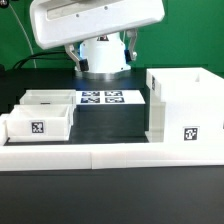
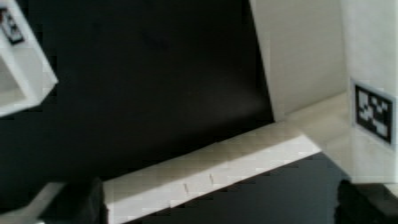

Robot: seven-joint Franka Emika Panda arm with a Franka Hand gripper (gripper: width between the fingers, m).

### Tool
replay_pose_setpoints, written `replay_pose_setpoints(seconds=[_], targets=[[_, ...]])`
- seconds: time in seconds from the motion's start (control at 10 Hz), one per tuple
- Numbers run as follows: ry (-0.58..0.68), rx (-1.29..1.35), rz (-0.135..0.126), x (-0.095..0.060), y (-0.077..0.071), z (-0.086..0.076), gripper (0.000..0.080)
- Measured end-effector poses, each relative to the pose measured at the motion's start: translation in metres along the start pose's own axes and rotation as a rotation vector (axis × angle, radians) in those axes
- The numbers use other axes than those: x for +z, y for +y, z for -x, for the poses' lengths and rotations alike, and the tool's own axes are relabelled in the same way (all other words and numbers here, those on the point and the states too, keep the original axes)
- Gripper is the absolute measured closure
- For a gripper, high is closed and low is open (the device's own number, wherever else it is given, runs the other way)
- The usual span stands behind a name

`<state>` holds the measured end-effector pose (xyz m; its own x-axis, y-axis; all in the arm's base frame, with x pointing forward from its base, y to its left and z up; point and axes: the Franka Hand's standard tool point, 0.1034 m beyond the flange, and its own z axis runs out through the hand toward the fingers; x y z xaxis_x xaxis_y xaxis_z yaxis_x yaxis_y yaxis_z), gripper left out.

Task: Assemble drawer

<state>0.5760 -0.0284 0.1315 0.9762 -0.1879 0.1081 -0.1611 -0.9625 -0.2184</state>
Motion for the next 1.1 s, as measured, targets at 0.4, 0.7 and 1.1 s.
replay_pose_setpoints(seconds=[0.4,0.7,1.1], targets=[[-0.015,-0.084,0.033,0.004,0.008,0.005,0.015],[0.021,-0.095,0.124,0.022,0.044,0.026,0.015],[0.035,-0.122,0.153,0.032,0.061,0.039,0.015]])
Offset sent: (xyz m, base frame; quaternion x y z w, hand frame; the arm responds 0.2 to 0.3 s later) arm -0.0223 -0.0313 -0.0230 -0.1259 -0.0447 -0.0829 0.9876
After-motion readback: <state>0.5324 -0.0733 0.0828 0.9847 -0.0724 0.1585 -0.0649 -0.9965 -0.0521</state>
